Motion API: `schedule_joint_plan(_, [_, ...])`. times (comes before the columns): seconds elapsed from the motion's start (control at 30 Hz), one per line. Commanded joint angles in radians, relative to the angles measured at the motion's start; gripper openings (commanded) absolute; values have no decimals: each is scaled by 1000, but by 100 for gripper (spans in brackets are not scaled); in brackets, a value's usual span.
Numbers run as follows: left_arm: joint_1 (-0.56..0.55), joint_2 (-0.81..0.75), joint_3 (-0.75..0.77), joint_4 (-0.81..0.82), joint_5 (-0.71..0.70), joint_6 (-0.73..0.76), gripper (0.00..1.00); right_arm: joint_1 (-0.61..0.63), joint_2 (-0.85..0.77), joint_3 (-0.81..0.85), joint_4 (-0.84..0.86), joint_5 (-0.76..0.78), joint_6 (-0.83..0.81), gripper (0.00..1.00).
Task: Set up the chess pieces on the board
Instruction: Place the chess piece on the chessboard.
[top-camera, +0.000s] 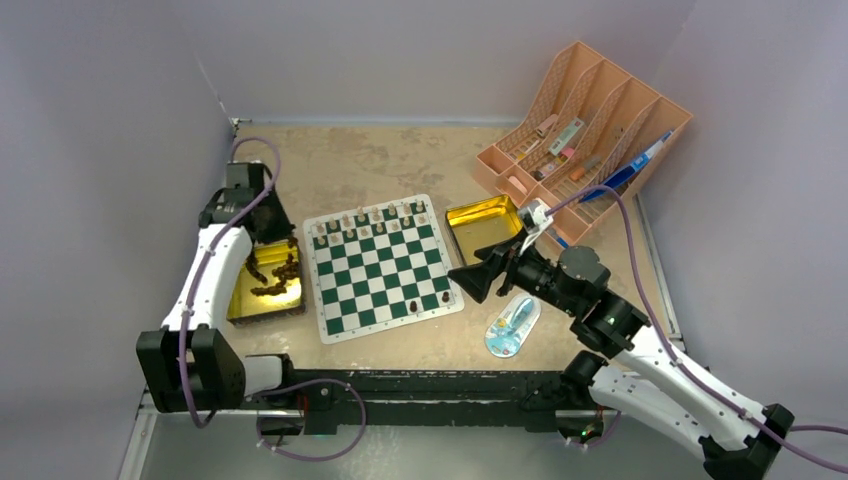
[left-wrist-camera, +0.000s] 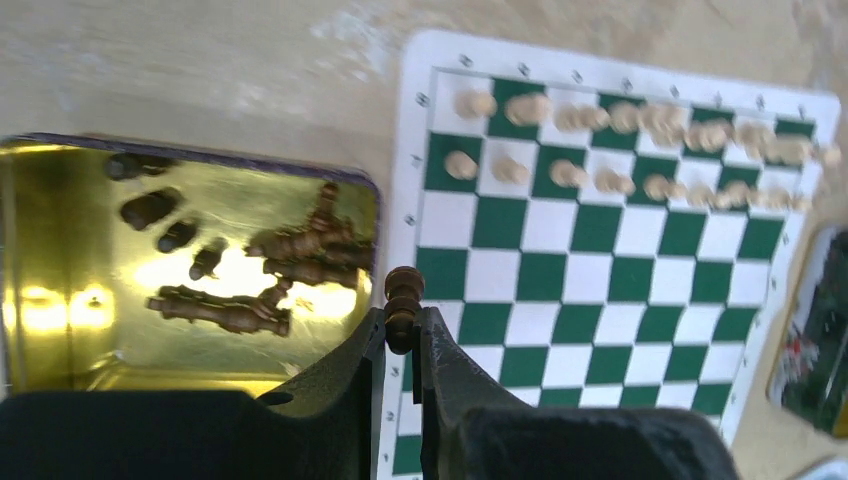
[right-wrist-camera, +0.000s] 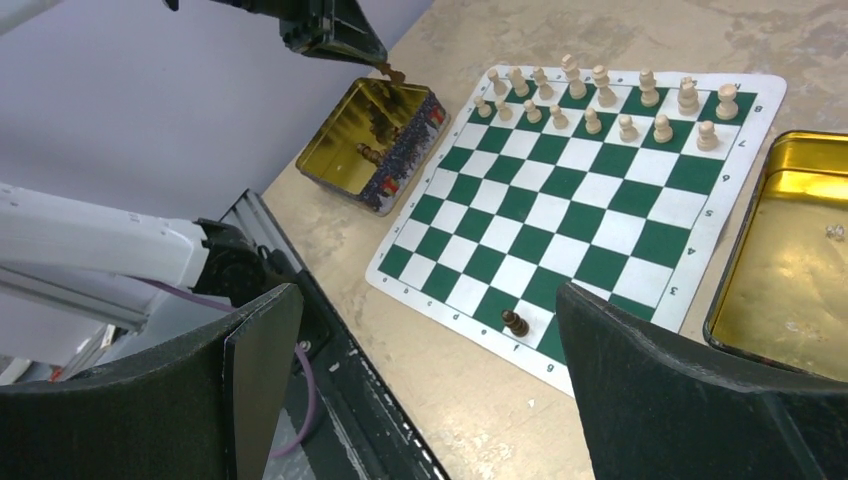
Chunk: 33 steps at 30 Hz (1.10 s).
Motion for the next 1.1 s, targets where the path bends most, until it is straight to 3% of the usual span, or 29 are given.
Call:
schedule_joint_plan(0.0, [-89,-55,11,-40,40,15,0,4,-23,71,-25,59,-10,99])
schedule_joint_plan(0.27, [-346,-92,10,-85,83,-73,0,4,-74,78,-76,129,-2,99])
schedule_joint_plan(0.47, [-560,-75,-11,-154,-78,-207,0,4,-87,108,-138,164,-8,99])
schedule_joint_plan(0.77, [-807,26,-92,-184,-182,-413,0,3,-111,85,-131,164,-5,99])
schedule_joint_plan(0.93, [-905,70,-128,-176,-206,-514,0,4,-115,99,-161,164,-10,99])
schedule_joint_plan(1.07, [-917,43,-191,-128,-215,-536,1,3,-128,100,-169,167,-15,99])
